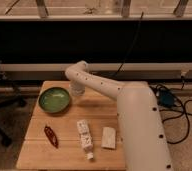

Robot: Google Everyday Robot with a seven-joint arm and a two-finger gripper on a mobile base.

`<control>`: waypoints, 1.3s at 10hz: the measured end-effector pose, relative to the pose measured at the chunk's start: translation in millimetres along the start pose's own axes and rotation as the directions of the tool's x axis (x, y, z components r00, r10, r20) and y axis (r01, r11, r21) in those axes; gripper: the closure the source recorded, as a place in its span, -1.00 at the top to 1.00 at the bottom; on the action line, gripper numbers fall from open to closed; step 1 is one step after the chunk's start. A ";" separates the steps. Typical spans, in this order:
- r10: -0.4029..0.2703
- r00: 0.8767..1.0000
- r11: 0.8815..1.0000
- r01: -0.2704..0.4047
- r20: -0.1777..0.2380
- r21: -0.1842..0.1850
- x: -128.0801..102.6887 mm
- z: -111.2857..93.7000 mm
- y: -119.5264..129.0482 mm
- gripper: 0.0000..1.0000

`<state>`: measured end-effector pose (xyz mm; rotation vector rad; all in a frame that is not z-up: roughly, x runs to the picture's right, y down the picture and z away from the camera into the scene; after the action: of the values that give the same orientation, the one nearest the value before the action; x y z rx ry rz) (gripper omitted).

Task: Push the ceramic bowl across the table

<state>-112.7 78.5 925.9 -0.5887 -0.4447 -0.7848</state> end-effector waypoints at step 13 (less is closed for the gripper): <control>-0.154 0.986 0.986 0.150 0.067 0.071 -36.2 11.9 -77.2 -1.00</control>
<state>-196.1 61.5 939.1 -0.5270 -0.5854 -0.8930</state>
